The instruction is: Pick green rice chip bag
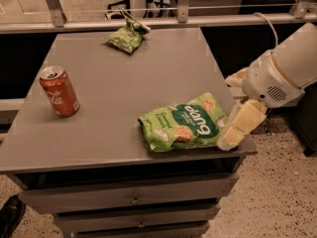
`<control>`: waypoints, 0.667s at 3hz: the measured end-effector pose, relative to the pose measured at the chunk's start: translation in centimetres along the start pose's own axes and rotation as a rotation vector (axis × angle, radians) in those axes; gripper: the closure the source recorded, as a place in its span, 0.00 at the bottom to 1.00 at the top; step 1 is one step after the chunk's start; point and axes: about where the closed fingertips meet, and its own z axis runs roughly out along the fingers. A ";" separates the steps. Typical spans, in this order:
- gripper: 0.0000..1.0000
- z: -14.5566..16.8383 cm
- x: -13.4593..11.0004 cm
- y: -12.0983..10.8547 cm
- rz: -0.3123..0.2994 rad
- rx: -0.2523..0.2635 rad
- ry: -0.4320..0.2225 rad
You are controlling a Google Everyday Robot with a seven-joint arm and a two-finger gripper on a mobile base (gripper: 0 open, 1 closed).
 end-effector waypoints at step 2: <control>0.00 5.3 -2.3 1.9 0.015 -0.107 -0.130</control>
Offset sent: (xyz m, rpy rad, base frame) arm -0.0026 0.0769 -0.0552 0.2353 0.0787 0.0788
